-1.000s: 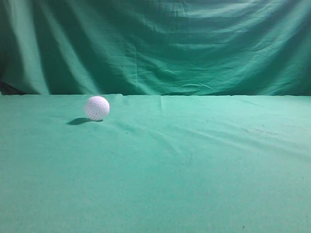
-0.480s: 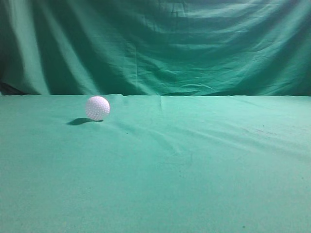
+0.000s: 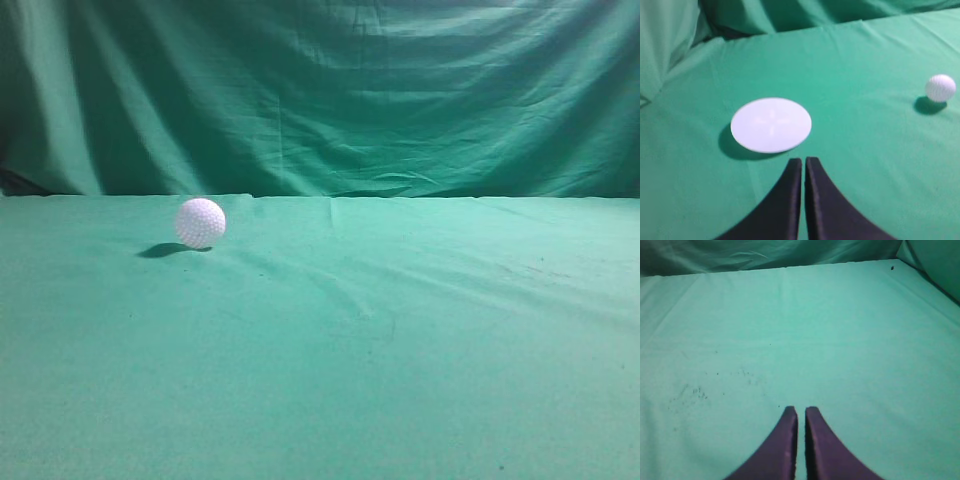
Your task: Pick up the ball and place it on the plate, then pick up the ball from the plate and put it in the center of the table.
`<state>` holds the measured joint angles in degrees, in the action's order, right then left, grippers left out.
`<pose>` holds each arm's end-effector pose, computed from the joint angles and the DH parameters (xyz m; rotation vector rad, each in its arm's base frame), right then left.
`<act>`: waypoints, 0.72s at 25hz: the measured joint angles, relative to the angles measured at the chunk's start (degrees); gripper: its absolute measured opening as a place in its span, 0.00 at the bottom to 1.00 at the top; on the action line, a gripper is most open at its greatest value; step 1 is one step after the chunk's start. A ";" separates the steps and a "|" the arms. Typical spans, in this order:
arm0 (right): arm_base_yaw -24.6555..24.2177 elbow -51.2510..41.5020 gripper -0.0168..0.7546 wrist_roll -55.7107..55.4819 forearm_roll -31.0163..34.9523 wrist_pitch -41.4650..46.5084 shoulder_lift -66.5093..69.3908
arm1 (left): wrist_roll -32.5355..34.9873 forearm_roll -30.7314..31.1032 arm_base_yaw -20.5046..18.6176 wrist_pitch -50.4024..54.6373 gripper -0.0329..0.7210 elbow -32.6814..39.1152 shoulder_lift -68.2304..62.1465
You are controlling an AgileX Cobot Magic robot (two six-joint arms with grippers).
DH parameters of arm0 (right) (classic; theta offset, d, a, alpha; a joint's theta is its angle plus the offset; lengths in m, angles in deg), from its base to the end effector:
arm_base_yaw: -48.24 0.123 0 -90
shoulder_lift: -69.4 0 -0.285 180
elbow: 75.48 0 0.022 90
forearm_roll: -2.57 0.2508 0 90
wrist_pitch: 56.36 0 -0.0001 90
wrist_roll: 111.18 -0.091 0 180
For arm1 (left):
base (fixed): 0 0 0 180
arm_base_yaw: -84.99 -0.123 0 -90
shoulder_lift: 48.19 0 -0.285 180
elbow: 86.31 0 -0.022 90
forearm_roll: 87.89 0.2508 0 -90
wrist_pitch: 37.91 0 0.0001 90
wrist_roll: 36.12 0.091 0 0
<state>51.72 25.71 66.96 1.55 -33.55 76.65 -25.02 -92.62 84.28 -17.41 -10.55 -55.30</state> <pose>0.0520 0.0025 0.1686 -0.0378 1.9000 0.0456 0.0518 -0.0020 0.1902 0.1143 1.7998 0.0658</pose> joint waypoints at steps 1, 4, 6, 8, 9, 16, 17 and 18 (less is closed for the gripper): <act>0.00 0.00 0.02 0.00 0.00 0.00 0.00 | -0.04 0.00 0.00 -0.90 0.04 1.31 0.00; 0.00 0.00 0.02 0.00 0.00 0.00 0.00 | -0.27 0.00 0.00 -2.38 0.04 2.68 0.00; 0.00 0.00 0.02 0.00 0.00 0.00 0.00 | -0.31 0.00 0.00 -2.90 0.04 2.78 0.00; 0.00 0.00 0.02 0.00 0.00 0.00 0.00 | -0.31 0.53 0.00 -2.80 0.04 2.78 0.00; 0.00 0.00 0.02 0.00 0.00 0.00 0.00 | -0.31 0.98 0.00 -2.30 0.04 2.78 0.00; 0.00 0.00 0.02 0.00 0.00 0.00 0.00 | -0.40 1.22 0.00 -0.49 0.04 2.68 0.00; 0.00 0.00 0.02 0.00 0.00 0.00 0.00 | -0.40 1.22 0.00 -0.49 0.04 2.68 0.00; 0.00 0.00 0.02 0.00 0.00 0.00 0.00 | -0.40 1.22 0.00 -0.49 0.04 2.68 0.00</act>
<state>51.72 25.71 66.96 1.55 -33.55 76.65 -25.43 -91.40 84.28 -17.91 -7.87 -55.30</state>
